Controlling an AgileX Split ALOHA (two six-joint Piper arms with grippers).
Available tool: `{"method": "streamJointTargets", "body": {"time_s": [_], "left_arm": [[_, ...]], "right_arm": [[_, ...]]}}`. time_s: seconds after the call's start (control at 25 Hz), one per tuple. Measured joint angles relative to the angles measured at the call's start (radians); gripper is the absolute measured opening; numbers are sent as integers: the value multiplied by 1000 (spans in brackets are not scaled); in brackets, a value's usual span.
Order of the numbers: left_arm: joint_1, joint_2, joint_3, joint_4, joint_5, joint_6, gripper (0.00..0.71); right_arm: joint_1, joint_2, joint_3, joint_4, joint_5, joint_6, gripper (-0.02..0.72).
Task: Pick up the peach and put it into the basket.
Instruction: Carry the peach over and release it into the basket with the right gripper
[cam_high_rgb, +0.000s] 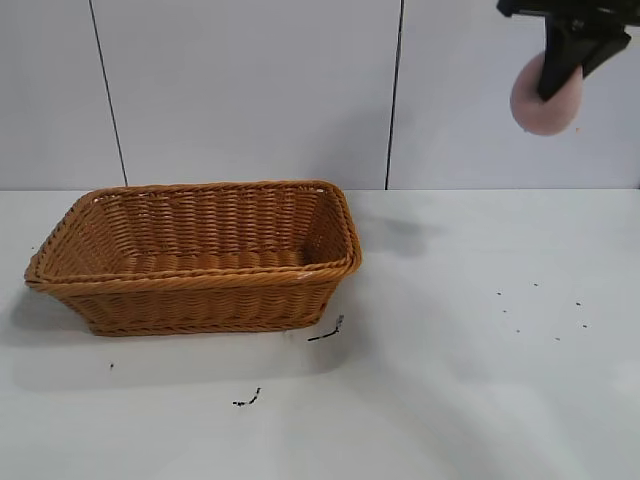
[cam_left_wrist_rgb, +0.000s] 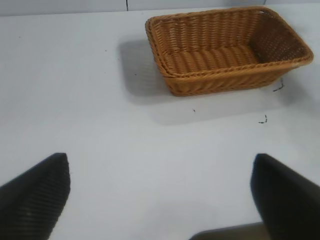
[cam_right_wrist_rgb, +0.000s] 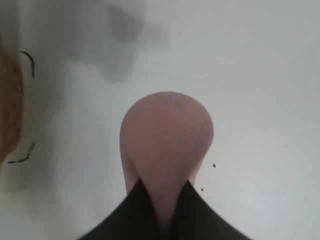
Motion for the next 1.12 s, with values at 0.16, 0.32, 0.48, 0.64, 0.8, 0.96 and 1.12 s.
{"method": "streamJointTargets", "body": {"time_s": [0.16, 0.32, 0.48, 0.64, 0.8, 0.96, 1.12], "left_arm": [[0, 0, 0, 0, 0, 0, 694], [0, 0, 0, 0, 0, 0, 694], [0, 0, 0, 0, 0, 0, 694], [0, 0, 0, 0, 0, 0, 694], [0, 0, 0, 0, 0, 0, 694], [0, 0, 0, 0, 0, 0, 694], [0, 0, 0, 0, 0, 0, 694]], "right_arm": [[134, 4, -10, 1, -12, 0, -12], [254, 33, -12, 5, -61, 1, -12], [333, 103, -12, 5, -135, 1, -13], [356, 208, -12, 5, -238, 1, -14], [355, 315, -12, -19, -293, 1, -14], [354, 396, -12, -49, -320, 2, -14], [354, 431, -12, -57, -320, 13, 52]]}}
